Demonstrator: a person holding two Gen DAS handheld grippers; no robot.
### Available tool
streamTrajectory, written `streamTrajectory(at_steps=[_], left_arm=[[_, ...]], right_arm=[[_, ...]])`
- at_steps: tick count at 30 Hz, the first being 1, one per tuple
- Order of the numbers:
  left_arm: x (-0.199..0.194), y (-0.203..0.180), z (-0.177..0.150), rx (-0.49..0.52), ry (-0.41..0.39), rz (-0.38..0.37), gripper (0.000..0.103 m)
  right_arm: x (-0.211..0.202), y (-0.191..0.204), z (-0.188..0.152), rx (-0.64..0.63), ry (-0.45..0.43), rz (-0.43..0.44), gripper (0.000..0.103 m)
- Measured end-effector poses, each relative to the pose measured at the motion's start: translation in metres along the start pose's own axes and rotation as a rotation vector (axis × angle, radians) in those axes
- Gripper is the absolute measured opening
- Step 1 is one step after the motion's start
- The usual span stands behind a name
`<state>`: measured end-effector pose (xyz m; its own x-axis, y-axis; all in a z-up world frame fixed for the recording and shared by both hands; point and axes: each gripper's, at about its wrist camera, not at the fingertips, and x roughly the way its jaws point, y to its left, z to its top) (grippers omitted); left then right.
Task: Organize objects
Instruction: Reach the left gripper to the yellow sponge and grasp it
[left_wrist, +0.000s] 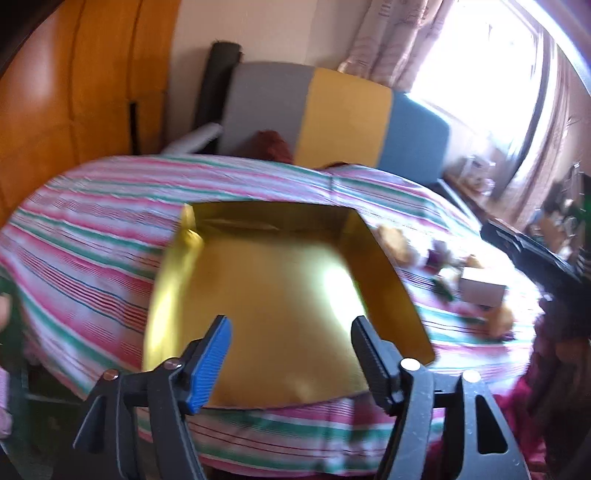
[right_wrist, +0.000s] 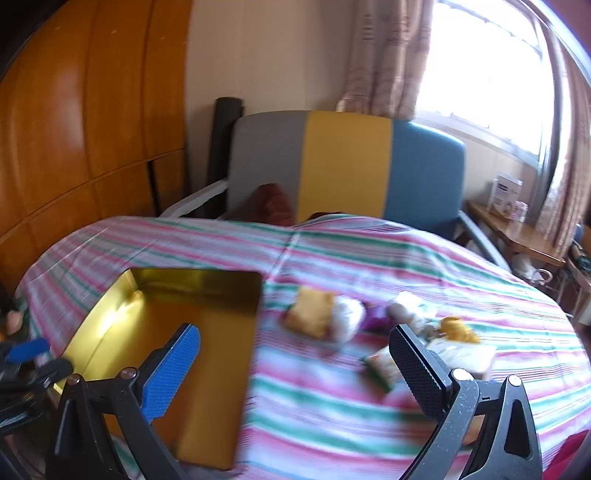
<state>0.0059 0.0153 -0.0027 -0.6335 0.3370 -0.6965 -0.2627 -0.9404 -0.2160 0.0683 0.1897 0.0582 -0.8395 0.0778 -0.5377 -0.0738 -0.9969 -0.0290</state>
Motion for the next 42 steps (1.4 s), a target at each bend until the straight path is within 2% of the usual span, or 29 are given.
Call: streamTrajectory(at_steps=[5,10,13,16,18,22,27,29,33,42], left_arm=[[0.01,-0.025,0.003,0.094,0.027,-0.096,0.069],[0.011,-0.05,0.02,0.21,0.025,-0.081,0.069],[0.021,-0.068,0.037,0.269,0.05,-0.081,0.069],[0.045,-0.092,0.058,0.306,0.12,-0.101,0.069],[0.061,-0.104,0.068,0.324,0.153,-0.117,0.069],[0.097,-0.134,0.09,0.377,0.197,-0.103,0.068],[0.15,-0.166,0.109,0.44,0.27,-0.09,0.065],[0.176,-0.172,0.117,0.425,0.318,-0.09,0.06],[0.222,-0.173,0.13,0.329,0.411,-0.097,0.057],[0.283,-0.178,0.136,0.269,0.487,-0.032,0.054]], right_arm=[[0.011,-0.066,0.015,0.056,0.004,-0.107,0.103],[0.037,-0.14,0.009,0.108,0.046,-0.252,0.103],[0.05,-0.178,-0.006,0.19,0.075,-0.27,0.103],[0.056,-0.207,-0.016,0.345,0.139,-0.223,0.103],[0.051,-0.213,-0.016,0.388,0.123,-0.184,0.103],[0.048,-0.218,-0.017,0.418,0.128,-0.149,0.103],[0.046,-0.213,-0.015,0.413,0.113,-0.121,0.103],[0.049,-0.212,-0.014,0.416,0.114,-0.109,0.103],[0.049,-0.214,-0.014,0.435,0.113,-0.084,0.103],[0.047,-0.22,-0.014,0.477,0.106,-0.054,0.103]])
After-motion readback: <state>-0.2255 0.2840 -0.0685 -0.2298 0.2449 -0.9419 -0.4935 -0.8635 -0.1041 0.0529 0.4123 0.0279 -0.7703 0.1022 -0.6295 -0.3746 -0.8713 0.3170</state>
